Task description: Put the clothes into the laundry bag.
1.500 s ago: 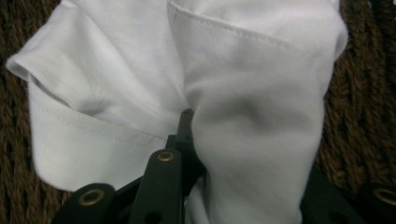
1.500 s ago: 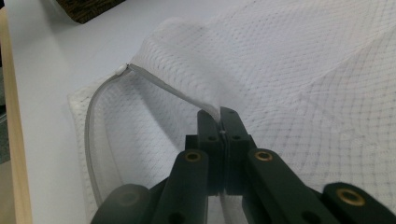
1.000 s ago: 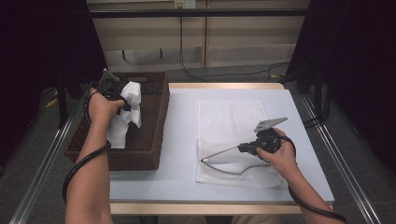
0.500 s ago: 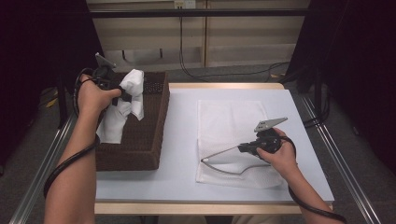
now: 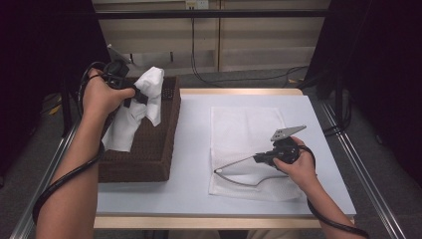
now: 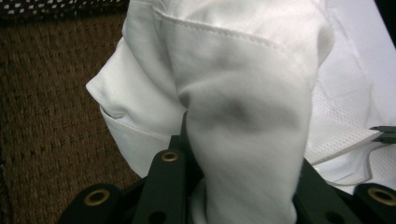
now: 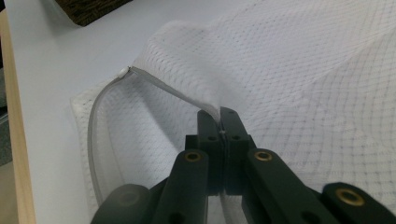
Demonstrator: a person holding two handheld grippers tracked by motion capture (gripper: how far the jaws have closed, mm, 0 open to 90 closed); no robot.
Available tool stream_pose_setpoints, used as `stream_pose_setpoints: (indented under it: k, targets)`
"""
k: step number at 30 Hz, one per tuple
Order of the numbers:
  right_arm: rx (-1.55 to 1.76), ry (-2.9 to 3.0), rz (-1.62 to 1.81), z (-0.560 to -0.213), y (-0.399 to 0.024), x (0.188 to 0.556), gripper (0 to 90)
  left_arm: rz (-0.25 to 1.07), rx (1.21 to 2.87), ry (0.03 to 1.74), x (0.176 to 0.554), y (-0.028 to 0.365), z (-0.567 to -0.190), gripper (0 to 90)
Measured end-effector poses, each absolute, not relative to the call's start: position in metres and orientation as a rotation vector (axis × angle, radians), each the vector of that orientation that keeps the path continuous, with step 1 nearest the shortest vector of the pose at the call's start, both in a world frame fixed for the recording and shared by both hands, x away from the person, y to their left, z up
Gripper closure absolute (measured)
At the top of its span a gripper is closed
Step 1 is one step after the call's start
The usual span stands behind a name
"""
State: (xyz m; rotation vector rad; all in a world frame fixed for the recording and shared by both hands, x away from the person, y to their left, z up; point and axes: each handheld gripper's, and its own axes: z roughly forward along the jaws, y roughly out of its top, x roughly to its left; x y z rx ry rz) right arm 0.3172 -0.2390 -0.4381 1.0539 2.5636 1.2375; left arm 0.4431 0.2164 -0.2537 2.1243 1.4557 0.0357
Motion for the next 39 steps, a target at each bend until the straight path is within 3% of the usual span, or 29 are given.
stream_pose_setpoints:
  k: [21, 39]
  targets:
    - [1.067, 2.556, 1.212, -0.439, -0.239, 0.316, 90.0, -0.090, 2.230, 1.196, 0.424, 0.163, -0.232, 74.9]
    - [1.106, 2.550, 1.143, -0.431, -0.237, 0.330, 90.0, -0.173, 2.282, 1.017, 0.398, 0.123, -0.249, 74.7]
